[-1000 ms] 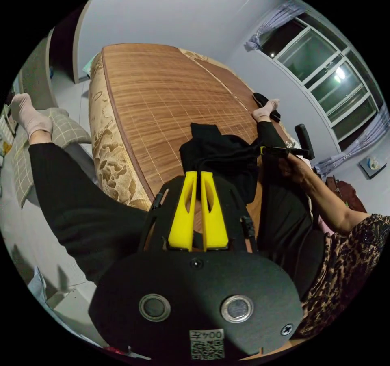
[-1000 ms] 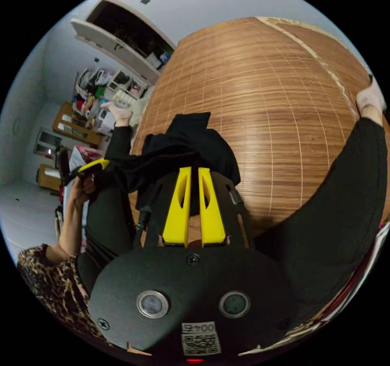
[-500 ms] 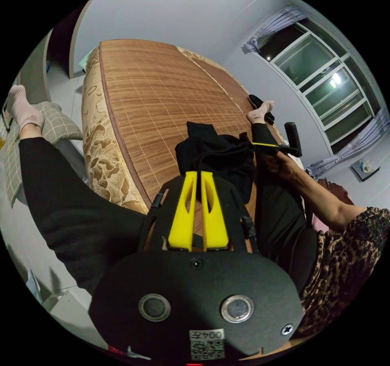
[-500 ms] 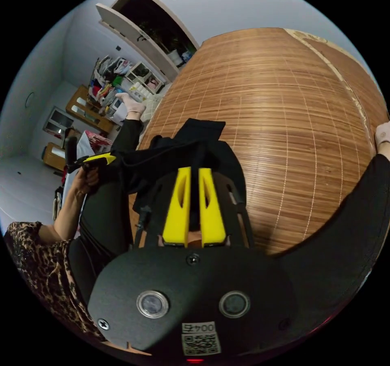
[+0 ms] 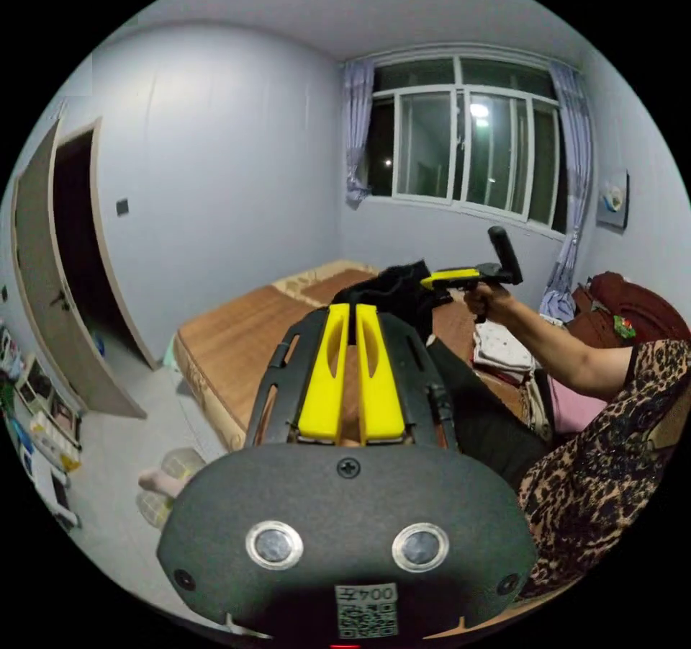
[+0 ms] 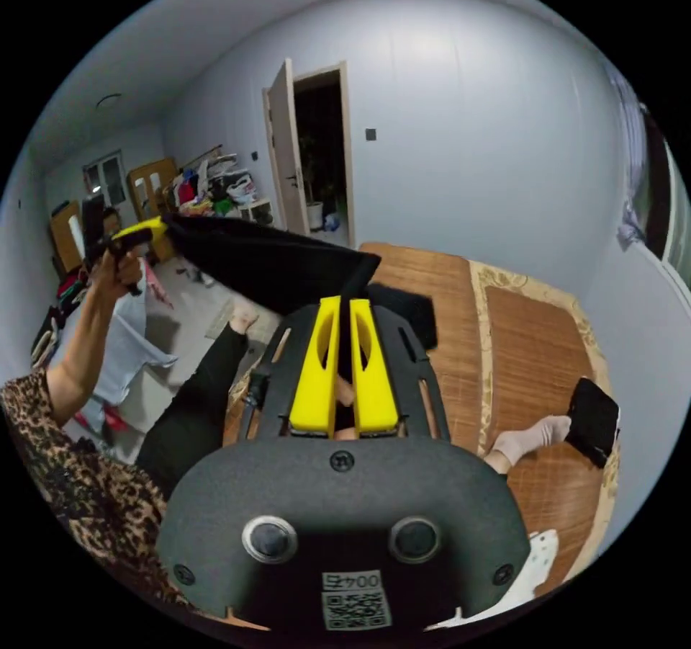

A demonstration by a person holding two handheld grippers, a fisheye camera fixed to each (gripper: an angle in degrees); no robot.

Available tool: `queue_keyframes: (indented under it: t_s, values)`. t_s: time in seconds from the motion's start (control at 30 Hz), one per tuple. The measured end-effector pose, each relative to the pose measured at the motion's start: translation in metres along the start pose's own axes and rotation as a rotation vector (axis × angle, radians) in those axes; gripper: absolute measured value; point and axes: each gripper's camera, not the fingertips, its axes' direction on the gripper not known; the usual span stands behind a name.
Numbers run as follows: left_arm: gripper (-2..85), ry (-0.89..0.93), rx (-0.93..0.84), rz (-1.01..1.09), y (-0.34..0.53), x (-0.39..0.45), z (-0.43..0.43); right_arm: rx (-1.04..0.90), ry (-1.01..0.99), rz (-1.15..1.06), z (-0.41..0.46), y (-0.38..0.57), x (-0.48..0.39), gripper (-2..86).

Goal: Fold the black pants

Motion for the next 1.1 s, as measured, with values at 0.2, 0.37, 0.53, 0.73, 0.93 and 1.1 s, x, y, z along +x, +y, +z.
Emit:
queue_keyframes:
  t_s: [0.2,0.37,0.53,0.73,0.93,1.1]
  values:
    - [1.2,0.058,0.049,0.073,-0.068,0.048,-0.045,0.341,-0.059,0.004,-0.097,0.03,-0.02,2.0]
    - [1.2,-0.007,-0.06,0.129,-0.083,0.078,-0.033,0.409,0.057,0.09,-0.139,0.042,-0.022,1.2]
    - [1.2,0.046,-0.044,0.093,-0.096,0.084,-0.033,0.467,0.127,0.12,-0.191,0.026,-0.024,1.0]
    - [1.0,0.349,0.153,0.114,-0.169,0.113,-0.116,0.693,0.162,0.054,-0.328,-0.026,-0.051,0.9]
    - [1.0,0.405,0.467,0.349,-0.263,0.18,-0.256,0.969,0.292,-0.151,-0.491,-0.096,-0.132,0.6]
    - [1.1,0.416,0.592,0.352,-0.278,0.169,-0.26,0.993,0.377,-0.168,-0.497,-0.138,-0.152,0.6]
